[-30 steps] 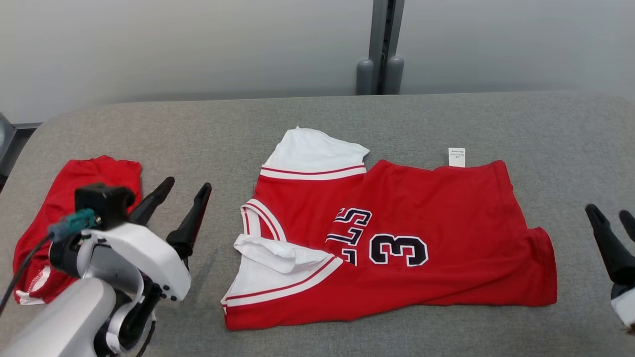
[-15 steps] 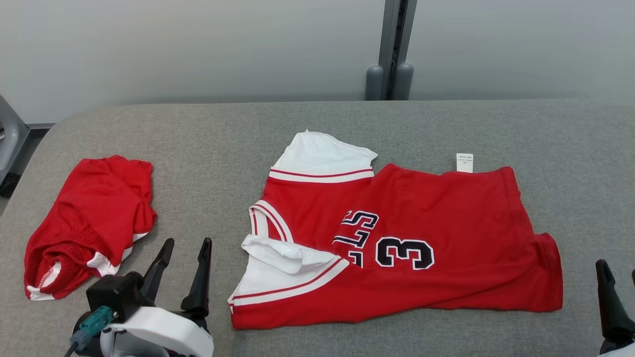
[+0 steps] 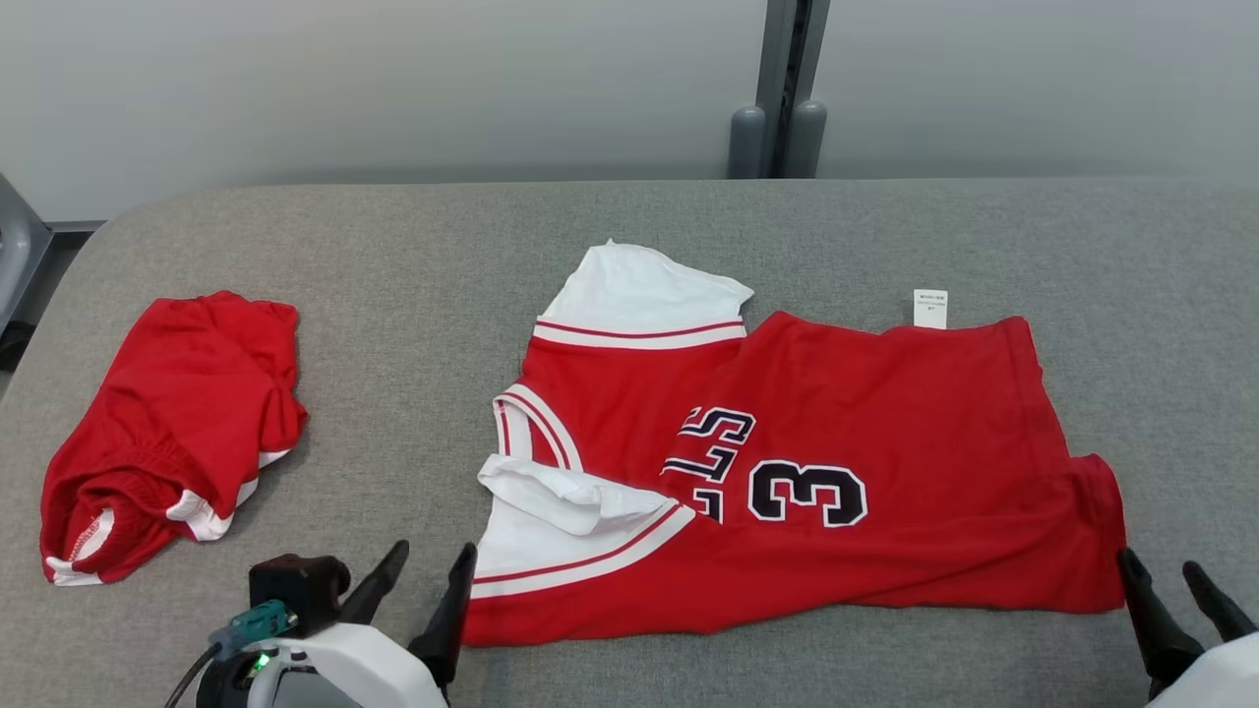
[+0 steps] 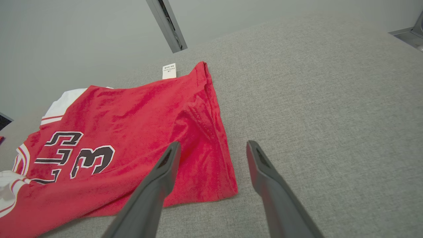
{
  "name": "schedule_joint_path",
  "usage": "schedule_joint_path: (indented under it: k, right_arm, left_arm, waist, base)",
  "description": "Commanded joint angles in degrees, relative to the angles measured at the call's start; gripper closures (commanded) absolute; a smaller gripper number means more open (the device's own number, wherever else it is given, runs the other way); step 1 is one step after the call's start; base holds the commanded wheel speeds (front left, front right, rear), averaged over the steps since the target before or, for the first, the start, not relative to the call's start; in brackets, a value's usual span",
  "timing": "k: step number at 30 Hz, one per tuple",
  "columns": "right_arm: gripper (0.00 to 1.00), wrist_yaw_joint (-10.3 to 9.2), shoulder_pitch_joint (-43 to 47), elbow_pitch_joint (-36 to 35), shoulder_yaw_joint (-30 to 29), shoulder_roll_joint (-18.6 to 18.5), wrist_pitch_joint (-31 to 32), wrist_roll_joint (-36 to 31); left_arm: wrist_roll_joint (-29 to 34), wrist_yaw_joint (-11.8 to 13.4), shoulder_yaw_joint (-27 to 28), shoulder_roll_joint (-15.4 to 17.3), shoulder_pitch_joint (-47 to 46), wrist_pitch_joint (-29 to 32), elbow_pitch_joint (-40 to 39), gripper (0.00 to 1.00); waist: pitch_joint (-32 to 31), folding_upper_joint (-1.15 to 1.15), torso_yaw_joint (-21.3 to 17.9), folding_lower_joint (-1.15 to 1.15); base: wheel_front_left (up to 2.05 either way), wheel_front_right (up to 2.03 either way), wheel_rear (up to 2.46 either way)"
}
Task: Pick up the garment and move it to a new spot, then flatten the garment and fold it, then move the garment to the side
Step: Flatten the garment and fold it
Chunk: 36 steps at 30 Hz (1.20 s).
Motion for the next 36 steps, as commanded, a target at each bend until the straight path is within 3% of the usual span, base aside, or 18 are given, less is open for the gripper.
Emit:
schedule_joint_path:
  k: [1, 12, 20, 21, 22, 23, 24, 25, 36]
  right_arm:
    - [0.0, 0.03, -1.58, 2.23, 0.62, -0.88, 2.31, 0.7]
    - [0.0, 0.03, -7.8, 12.01, 4.24, -2.79, 9.58, 4.98]
    - [0.0, 0.03, -9.95, 14.48, 6.82, -2.66, 11.08, 6.68]
    - [0.04, 0.03, -10.03, 14.73, 7.07, -2.77, 11.04, 7.03]
    - [0.36, 0.03, -10.12, 14.92, 7.33, -2.87, 10.95, 7.19]
    - [0.58, 0.03, -10.3, 15.14, 7.66, -2.92, 10.86, 7.24]
    - [0.72, 0.03, -10.4, 15.34, 8.06, -2.89, 10.81, 7.51]
    - [1.0, 0.03, -10.45, 15.53, 8.43, -2.91, 10.8, 7.77]
    - [1.0, 0.03, -8.03, 13.02, 9.13, -7.04, 12.34, 11.74]
  left_arm:
    - [-0.64, -0.28, -0.77, 0.48, -0.98, 2.06, 0.5, 0.0]
    - [-4.19, -1.36, -4.65, -1.34, -4.17, 13.58, 4.42, 0.0]
    - [-5.46, -3.17, -5.93, -3.44, -6.28, 16.57, 8.53, 0.0]
    - [-5.65, -3.47, -6.03, -3.6, -6.44, 16.58, 8.81, 0.14]
    - [-5.69, -3.53, -5.89, -3.73, -6.69, 16.25, 9.08, 0.52]
    - [-5.69, -3.59, -5.78, -3.85, -6.92, 16.14, 9.35, 0.79]
    - [-5.64, -3.68, -5.81, -3.93, -7.09, 16.07, 9.6, 1.0]
    - [-5.5, -3.52, -5.66, -4.0, -7.17, 15.63, 9.79, 1.0]
    - [-6.68, -2.46, -4.15, -0.9, -4.3, 15.52, 7.26, 1.0]
  waist:
    - [0.47, 0.0, 0.11, 0.0]
    - [3.85, 0.0, 1.5, 0.0]
    - [4.95, 0.0, 1.52, 0.0]
    - [4.96, 0.0, 1.49, 0.0]
    - [4.97, 0.0, 1.46, 0.0]
    - [4.97, 0.0, 1.42, 0.0]
    - [4.87, 0.0, 1.4, 0.0]
    - [4.74, 0.0, 1.39, 0.0]
    - [1.45, 0.0, 1.33, 0.0]
  base:
    - [0.0, 0.0, 0.0]
    - [0.0, 0.0, 0.0]
    - [0.0, 0.0, 0.0]
    - [0.0, 0.0, 0.0]
    - [0.0, 0.0, 0.0]
    - [0.0, 0.0, 0.0]
    - [0.0, 0.0, 0.0]
    - [0.0, 0.0, 0.0]
    - [0.0, 0.0, 0.0]
